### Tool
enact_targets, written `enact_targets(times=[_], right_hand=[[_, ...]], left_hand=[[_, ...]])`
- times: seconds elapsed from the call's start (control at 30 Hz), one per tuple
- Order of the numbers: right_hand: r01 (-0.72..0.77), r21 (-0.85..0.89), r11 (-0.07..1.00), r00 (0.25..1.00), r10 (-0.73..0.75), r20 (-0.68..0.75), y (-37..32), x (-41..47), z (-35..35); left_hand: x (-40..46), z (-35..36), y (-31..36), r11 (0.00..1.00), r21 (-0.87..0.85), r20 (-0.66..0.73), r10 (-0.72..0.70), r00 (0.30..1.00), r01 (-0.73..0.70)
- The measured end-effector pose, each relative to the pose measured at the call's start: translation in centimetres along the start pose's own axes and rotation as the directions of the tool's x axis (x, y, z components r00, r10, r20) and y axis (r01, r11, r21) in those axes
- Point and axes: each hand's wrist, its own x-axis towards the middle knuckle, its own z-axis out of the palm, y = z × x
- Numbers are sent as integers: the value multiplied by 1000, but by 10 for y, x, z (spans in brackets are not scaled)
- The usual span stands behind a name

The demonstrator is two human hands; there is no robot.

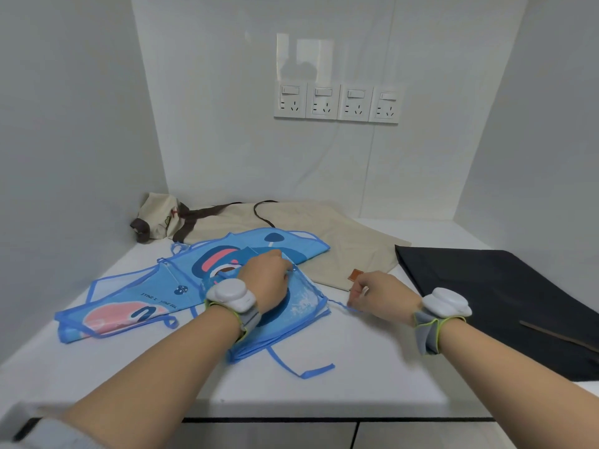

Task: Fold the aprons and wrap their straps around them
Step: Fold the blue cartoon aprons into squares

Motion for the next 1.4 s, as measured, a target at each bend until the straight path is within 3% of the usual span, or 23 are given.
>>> enact_targets(times=[0.13, 0.23, 0.3, 0.37, 0.4, 0.5, 0.63, 0.77, 0.87, 0.93, 1.0, 1.1, 1.3, 1.4], right_hand=[[35, 78, 996, 990, -46, 135, -5, -3, 1], [28, 192, 981, 981, -64, 182, -6, -5, 2], [-16, 308, 951, 974, -54, 218, -6, -6, 0], [-56, 458, 887, 963, -74, 261, -3, -6, -1], [-66, 527, 847, 958, -95, 272, -3, -7, 0], [-98, 720, 687, 952, -146, 269, -4, -7, 5], [-101, 879, 465, 958, -193, 212, -9, -6, 17], [-107, 967, 230, 992, -41, 119, -8, 0, 27], [-64, 988, 140, 996, 68, 55, -8, 2, 35], [-35, 988, 151, 993, 121, 16, -8, 2, 41], [19, 974, 224, 988, 148, -53, -10, 0, 45], [149, 877, 457, 974, 84, -210, -11, -4, 53], [223, 614, 757, 949, -25, -314, -13, -6, 61], [227, 543, 809, 945, -48, -323, -16, -9, 63]], left_hand=[[16, 12, 25, 999, -47, -40, 0, 999, -2], [18, 14, 41, 929, -361, -25, -94, 995, 79], [18, 14, 46, 697, -694, 97, -157, 983, 180], [16, 12, 45, 456, -853, 215, -134, 967, 253], [15, 11, 42, 400, -873, 256, -112, 960, 279], [9, 12, 35, 354, -867, 356, -49, 933, 350], [4, 14, 29, 271, -893, 378, 13, 926, 360], [5, 17, 24, 201, -921, 343, 10, 939, 334], [4, 18, 22, 199, -927, 336, 63, 940, 318], [4, 19, 21, 240, -914, 362, 113, 925, 328], [4, 19, 22, 345, -879, 397, 146, 906, 329], [8, 17, 24, 521, -807, 411, 154, 899, 279], [10, 10, 23, 612, -744, 433, 137, 891, 267], [10, 12, 28, 676, -691, 425, 93, 900, 256]])
